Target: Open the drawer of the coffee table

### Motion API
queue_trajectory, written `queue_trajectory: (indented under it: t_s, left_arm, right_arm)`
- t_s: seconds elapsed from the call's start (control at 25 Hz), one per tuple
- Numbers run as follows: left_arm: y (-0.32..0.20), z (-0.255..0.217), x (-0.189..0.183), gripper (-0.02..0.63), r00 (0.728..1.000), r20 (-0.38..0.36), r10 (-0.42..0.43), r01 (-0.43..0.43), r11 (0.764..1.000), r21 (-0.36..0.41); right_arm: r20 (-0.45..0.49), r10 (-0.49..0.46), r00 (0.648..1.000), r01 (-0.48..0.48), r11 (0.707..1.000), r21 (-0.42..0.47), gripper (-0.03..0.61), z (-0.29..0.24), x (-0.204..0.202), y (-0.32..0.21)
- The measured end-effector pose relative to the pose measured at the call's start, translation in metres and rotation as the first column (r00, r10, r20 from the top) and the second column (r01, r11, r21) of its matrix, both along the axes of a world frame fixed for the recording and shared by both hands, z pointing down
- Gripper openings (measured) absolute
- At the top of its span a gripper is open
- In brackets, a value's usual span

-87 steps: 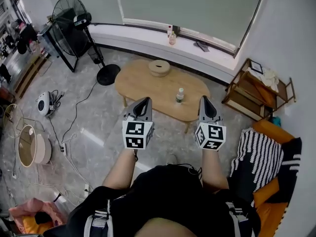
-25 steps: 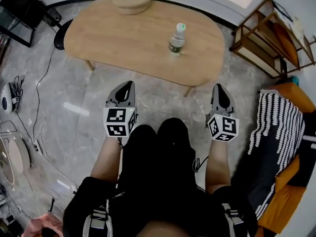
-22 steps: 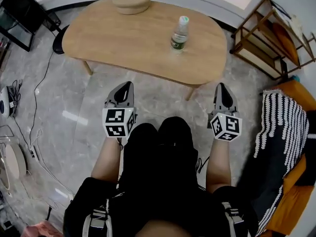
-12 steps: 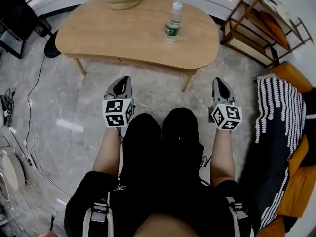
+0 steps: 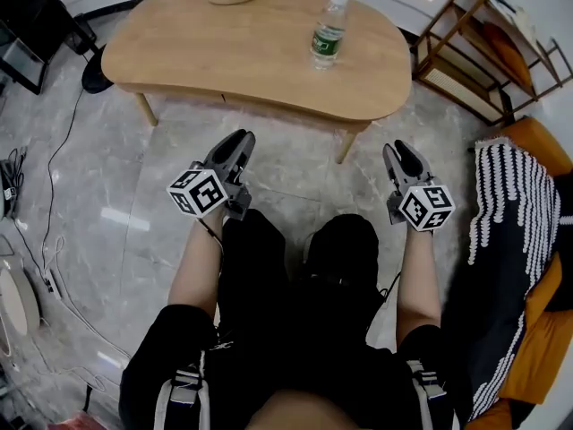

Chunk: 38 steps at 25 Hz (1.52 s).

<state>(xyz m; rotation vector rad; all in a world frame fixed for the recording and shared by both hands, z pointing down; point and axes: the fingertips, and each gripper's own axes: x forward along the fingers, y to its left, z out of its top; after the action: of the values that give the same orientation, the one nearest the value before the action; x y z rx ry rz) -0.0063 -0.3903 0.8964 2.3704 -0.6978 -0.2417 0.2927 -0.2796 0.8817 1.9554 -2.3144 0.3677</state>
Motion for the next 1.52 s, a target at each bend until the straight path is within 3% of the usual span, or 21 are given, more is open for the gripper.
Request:
queue_trajectory:
  t_s: [0.04, 0.16, 0.28, 0.32, 0.52, 0.64, 0.76, 0.92, 1.04, 1.28, 1.52]
  left_arm:
    - [-0.006, 0.005, -0.004, 0.151, 0.995, -0.097, -0.005, -0.001, 0.999, -0.053]
    - [-0.035, 0.031, -0.028, 0.205, 0.95, -0.292, -0.111, 0.055, 0.98, -0.193]
    - [-0.06, 0.05, -0.042, 0.229, 0.855, -0.475, -0.21, 0.062, 0.949, -0.308]
    - [-0.068, 0.06, -0.046, 0.229, 0.836, -0.495, -0.236, 0.07, 0.941, -0.33]
    - [-0.106, 0.105, -0.056, 0.23, 0.838, -0.473, -0.273, 0.109, 0.932, -0.345]
    - [-0.127, 0.117, -0.056, 0.23, 0.806, -0.528, -0.269, 0.08, 0.932, -0.354]
    - [-0.152, 0.138, -0.057, 0.23, 0.825, -0.5, -0.264, 0.087, 0.933, -0.349]
    - [-0.173, 0.138, -0.032, 0.23, 0.798, -0.571, -0.191, -0.004, 0.946, -0.323]
    - [-0.188, 0.145, -0.028, 0.236, 0.786, -0.583, -0.204, 0.011, 0.948, -0.317]
    - [-0.208, 0.145, -0.025, 0.236, 0.727, -0.655, -0.208, 0.027, 0.961, -0.276]
    - [-0.209, 0.15, -0.027, 0.205, 0.721, -0.664, -0.198, 0.027, 0.965, -0.259]
  right_arm:
    - [0.021, -0.012, 1.0, 0.013, 1.0, -0.012, 0.163, 0.005, 0.0, -0.005]
    - [0.043, -0.023, 0.999, 0.024, 0.999, -0.028, 0.175, 0.013, -0.003, -0.019]
    - [0.03, -0.036, 0.999, 0.038, 0.998, -0.053, 0.176, 0.023, -0.006, -0.031]
    - [0.025, -0.038, 0.999, 0.039, 0.997, -0.064, 0.176, 0.027, -0.006, -0.036]
    - [0.008, -0.021, 1.0, 0.022, 0.993, -0.118, 0.176, 0.05, 0.0, -0.058]
    - [0.0, -0.02, 1.0, 0.02, 0.99, -0.138, 0.176, 0.063, 0.002, -0.07]
    - [-0.007, -0.024, 1.0, 0.022, 0.988, -0.152, 0.176, 0.075, 0.002, -0.081]
    - [-0.026, -0.027, 0.999, 0.022, 0.983, -0.18, 0.175, 0.092, 0.004, -0.097]
    - [-0.042, -0.03, 0.999, 0.022, 0.983, -0.181, 0.176, 0.098, 0.007, -0.108]
    - [-0.027, -0.049, 0.998, 0.045, 0.988, -0.148, 0.173, 0.096, 0.007, -0.131]
    - [-0.029, -0.07, 0.997, 0.065, 0.986, -0.154, 0.153, 0.099, 0.003, -0.133]
